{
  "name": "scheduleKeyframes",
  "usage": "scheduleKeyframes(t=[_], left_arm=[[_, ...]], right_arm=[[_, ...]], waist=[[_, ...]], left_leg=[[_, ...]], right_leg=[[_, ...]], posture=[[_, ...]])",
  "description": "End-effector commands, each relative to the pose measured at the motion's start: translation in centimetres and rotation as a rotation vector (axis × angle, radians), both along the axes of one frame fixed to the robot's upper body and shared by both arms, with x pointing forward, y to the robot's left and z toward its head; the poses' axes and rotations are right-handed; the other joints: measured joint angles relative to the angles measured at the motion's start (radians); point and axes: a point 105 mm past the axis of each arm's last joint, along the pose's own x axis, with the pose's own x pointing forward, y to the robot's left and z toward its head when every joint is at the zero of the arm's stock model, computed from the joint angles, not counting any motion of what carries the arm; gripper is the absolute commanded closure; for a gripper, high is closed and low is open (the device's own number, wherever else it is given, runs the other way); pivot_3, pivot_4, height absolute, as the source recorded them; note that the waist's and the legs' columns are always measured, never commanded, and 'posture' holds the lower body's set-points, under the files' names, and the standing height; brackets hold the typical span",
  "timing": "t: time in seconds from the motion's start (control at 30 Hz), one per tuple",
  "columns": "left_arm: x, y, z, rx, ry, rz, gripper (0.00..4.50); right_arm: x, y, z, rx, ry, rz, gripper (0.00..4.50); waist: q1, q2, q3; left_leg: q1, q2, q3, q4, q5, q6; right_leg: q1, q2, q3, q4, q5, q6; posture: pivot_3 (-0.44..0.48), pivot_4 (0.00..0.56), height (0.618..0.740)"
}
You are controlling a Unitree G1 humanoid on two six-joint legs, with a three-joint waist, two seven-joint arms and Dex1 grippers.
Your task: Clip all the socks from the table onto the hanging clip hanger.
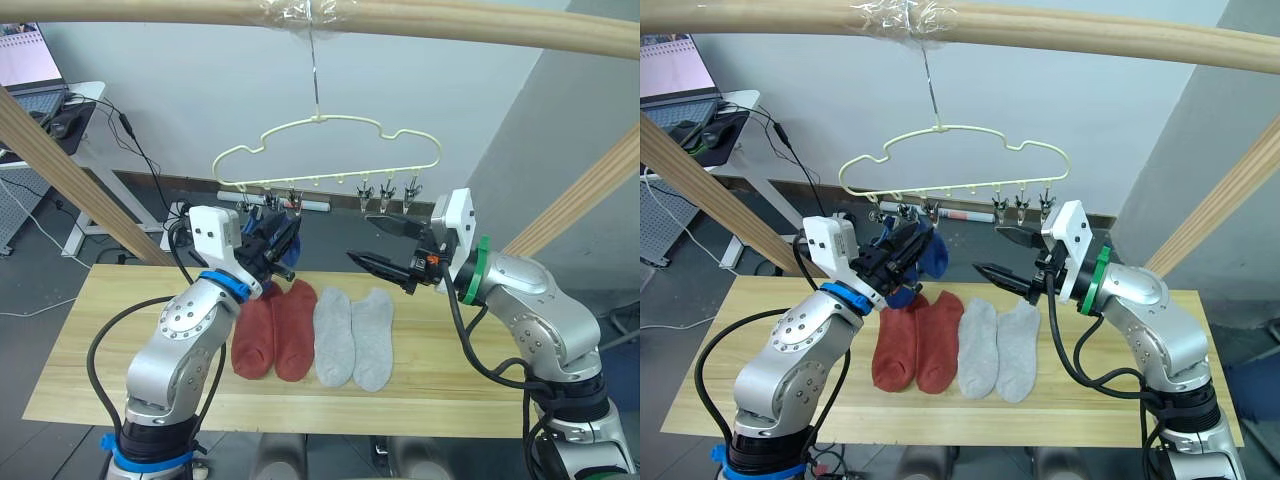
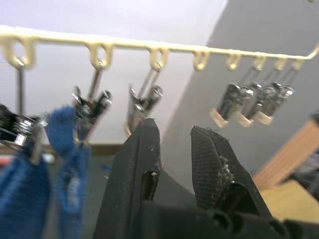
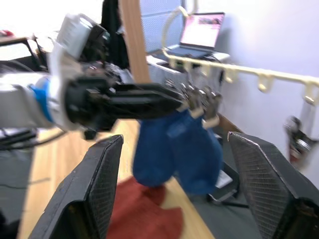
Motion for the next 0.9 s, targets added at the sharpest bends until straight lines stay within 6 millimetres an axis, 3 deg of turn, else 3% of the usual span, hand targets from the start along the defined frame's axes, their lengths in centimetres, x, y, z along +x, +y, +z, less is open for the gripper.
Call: scheduleKeyframes(t=[0.03,0.4,0.83,0.9], left_arm=[[0.4,0.4,0.5,-0.007,-0.048,0.047,3.23],[1.7,-0.3,-0.5,-0.036,-0.033,0.042,3.23],[2.9,-0.9,-0.1,-0.016,-0.063,0.030,3.23],[3.0,-1.0,0.1,-0.007,-0.072,0.029,2.84]], right_arm=[[-1.0,0.3,1.6,0.025,-0.044,0.039,0.97],[-0.2,0.2,1.8,0.028,-0.040,0.010,0.97],[0.1,-0.2,2.7,0.046,-0.045,-0.018,0.97],[0.2,-0.1,2.7,0.048,-0.044,-0.021,0.97]], waist=[[0.000,0.000,0.000],[-0.001,0.000,0.000],[-0.010,0.000,0.000],[-0.012,0.000,0.000]], left_leg=[[0.000,0.000,0.000,0.000,0.000,0.000],[0.000,0.000,0.000,0.000,0.000,0.000],[0.000,0.000,0.000,0.001,0.000,0.000],[0.000,0.000,0.000,0.001,0.000,0.000]], right_leg=[[0.000,0.000,0.000,0.000,0.000,0.000],[0.000,0.000,-0.001,0.000,0.000,0.000],[0.001,0.000,-0.001,0.001,0.000,0.000],[0.001,0.000,-0.001,0.001,0.000,0.000]], posture=[[0.095,0.246,0.740],[0.078,0.252,0.740],[0.059,0.260,0.740],[0.057,0.261,0.740]])
